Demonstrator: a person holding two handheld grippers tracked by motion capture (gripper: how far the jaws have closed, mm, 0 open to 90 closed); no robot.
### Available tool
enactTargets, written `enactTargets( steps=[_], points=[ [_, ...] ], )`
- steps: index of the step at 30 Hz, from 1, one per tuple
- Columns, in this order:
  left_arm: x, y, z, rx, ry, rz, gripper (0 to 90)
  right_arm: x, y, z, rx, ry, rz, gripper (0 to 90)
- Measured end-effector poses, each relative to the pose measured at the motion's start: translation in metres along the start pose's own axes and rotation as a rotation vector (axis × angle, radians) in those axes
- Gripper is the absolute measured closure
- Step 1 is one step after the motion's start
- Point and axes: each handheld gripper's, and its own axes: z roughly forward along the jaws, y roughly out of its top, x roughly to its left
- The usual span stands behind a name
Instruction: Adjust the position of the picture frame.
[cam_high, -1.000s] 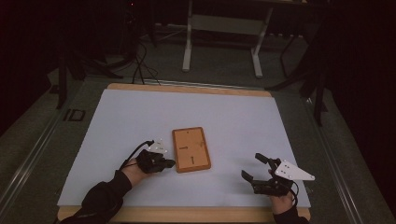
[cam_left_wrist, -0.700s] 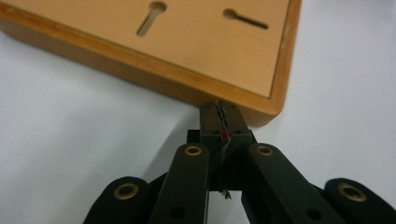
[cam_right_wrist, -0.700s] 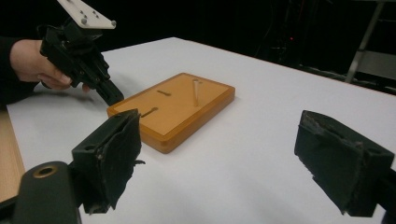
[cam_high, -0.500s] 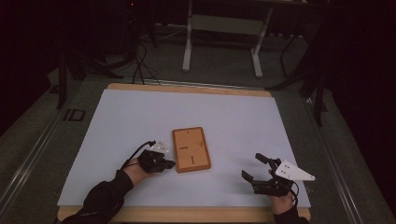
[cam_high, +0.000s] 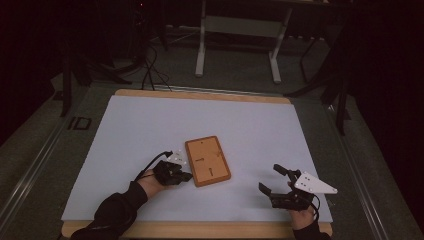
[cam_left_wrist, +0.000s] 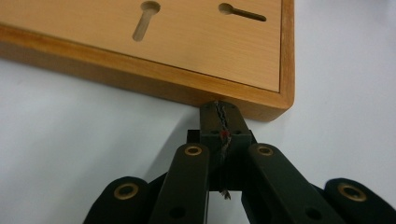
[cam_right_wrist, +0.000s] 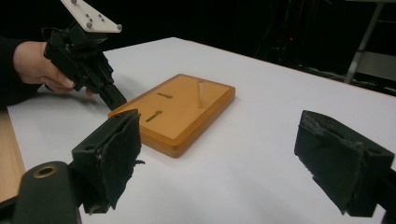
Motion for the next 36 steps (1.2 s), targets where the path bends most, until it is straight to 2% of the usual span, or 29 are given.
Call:
enactTargets(
  steps=[11, 18, 22, 26, 30, 36],
  points=[
    [-0.010, 0.021, 0.017, 0.021, -0.029, 0.043, 89.7, -0.001, 0.000, -0.001, -0.004, 0.001, -0.002, 14.1],
    [-0.020, 0.035, 0.033, 0.015, -0.053, 0.059, 89.8, 0.000, 0.000, -0.001, -0.004, 0.003, -0.001, 14.1],
    [-0.024, 0.038, 0.037, 0.015, -0.073, 0.075, 89.7, 0.000, 0.000, -0.001, -0.005, 0.006, -0.001, 14.1],
    [-0.020, 0.042, 0.023, -0.013, -0.054, 0.063, 89.7, -0.001, 0.000, -0.001, -0.007, 0.007, 0.004, 14.1],
    [-0.010, 0.048, 0.012, -0.032, -0.010, 0.060, 89.8, -0.001, 0.000, -0.001, -0.006, 0.008, 0.001, 14.1],
    [0.009, 0.063, 0.010, -0.061, 0.047, 0.030, 89.8, -0.001, 0.000, -0.001, -0.006, 0.008, 0.004, 14.1]
  ],
)
